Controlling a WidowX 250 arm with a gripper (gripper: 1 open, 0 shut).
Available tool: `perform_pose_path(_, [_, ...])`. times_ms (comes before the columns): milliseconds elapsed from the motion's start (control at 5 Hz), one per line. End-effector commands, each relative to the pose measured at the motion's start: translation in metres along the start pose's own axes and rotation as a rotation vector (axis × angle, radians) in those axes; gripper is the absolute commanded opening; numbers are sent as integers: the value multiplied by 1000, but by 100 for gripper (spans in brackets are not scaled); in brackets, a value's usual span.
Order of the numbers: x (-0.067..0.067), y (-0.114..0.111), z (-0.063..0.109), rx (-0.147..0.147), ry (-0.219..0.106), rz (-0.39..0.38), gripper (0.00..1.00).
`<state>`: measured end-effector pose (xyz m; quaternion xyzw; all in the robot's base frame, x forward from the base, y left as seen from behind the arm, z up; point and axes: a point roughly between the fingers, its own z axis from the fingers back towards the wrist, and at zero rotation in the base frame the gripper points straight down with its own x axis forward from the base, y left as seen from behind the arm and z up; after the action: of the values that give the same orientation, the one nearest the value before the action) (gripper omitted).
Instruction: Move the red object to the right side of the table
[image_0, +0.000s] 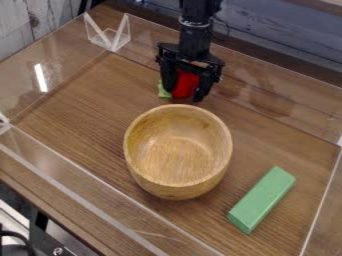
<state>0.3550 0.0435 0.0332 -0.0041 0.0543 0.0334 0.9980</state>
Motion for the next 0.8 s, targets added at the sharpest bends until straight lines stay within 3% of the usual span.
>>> perform_pose_path(0, [10, 0, 15, 9, -56, -3, 0])
perform_pose_path(400, [10, -3, 18, 2, -64, -4, 0])
perform_pose_path(600, [9, -8, 31, -7, -88, -9, 0])
